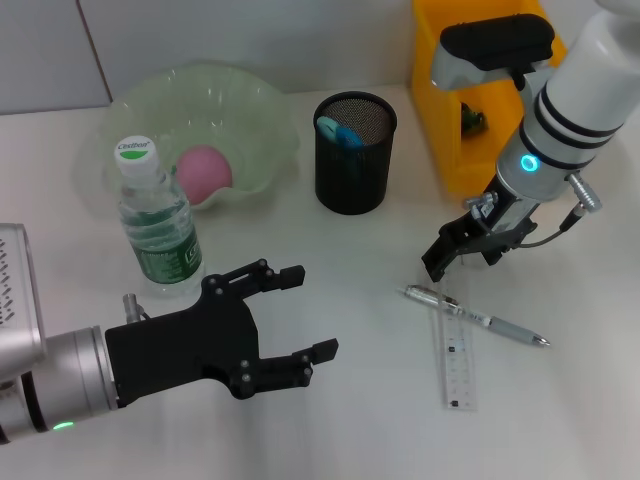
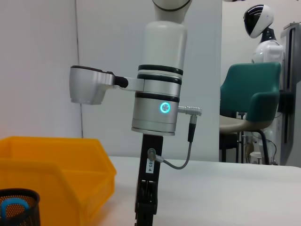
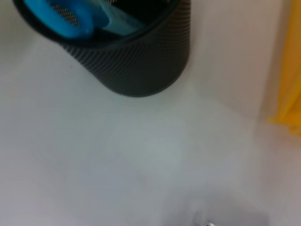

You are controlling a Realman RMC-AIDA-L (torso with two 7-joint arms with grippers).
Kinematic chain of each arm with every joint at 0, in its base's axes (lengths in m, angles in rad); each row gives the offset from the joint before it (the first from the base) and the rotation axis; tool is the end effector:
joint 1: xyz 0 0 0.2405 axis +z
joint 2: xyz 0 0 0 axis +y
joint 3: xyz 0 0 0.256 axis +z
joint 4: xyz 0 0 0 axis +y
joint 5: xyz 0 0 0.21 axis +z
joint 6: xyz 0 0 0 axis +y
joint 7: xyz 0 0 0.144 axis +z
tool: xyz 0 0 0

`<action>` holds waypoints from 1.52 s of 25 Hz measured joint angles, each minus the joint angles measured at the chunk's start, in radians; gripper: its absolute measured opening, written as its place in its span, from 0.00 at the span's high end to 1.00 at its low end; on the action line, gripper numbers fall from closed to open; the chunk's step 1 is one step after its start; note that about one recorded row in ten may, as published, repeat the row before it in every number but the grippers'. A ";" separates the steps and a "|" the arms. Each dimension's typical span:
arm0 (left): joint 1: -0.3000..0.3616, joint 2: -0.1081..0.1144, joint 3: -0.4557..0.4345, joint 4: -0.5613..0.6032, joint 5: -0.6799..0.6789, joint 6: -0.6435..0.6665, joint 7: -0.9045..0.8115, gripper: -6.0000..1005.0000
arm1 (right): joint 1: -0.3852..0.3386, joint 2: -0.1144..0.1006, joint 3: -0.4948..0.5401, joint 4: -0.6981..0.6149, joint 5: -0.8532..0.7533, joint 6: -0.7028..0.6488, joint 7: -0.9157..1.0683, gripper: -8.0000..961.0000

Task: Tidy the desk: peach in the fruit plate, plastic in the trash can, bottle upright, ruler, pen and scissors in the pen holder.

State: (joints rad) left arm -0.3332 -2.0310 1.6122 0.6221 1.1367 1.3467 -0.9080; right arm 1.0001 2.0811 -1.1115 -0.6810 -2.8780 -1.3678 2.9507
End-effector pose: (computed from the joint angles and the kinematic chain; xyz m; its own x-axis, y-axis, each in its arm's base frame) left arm -0.2374 0.2764 -0.0663 0.8056 0.0245 0.5919 0.1696 -0.9669 -0.1908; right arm 0.1977 0.4124 -0.0286 0.3044 -0.9485 0.0874 -0.7508 -0.2954 -0.5909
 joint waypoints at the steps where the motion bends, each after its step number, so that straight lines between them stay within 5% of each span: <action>1: 0.000 0.000 0.000 0.000 0.000 -0.001 0.000 0.17 | 0.000 0.000 -0.014 0.000 0.001 0.002 0.001 0.16; 30: -0.003 -0.007 0.000 -0.001 0.000 0.000 0.000 0.17 | 0.001 0.001 -0.049 -0.009 0.017 0.015 -0.007 0.16; 38: -0.001 -0.018 -0.042 -0.010 0.000 0.004 -0.006 0.17 | -0.127 -0.005 -0.036 -0.238 0.036 0.002 -0.100 0.16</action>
State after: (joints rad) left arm -0.3341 -2.0487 1.5702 0.6117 1.1366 1.3508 -0.9139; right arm 0.8728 2.0758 -1.1472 -0.9191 -2.8421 -1.3657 2.8511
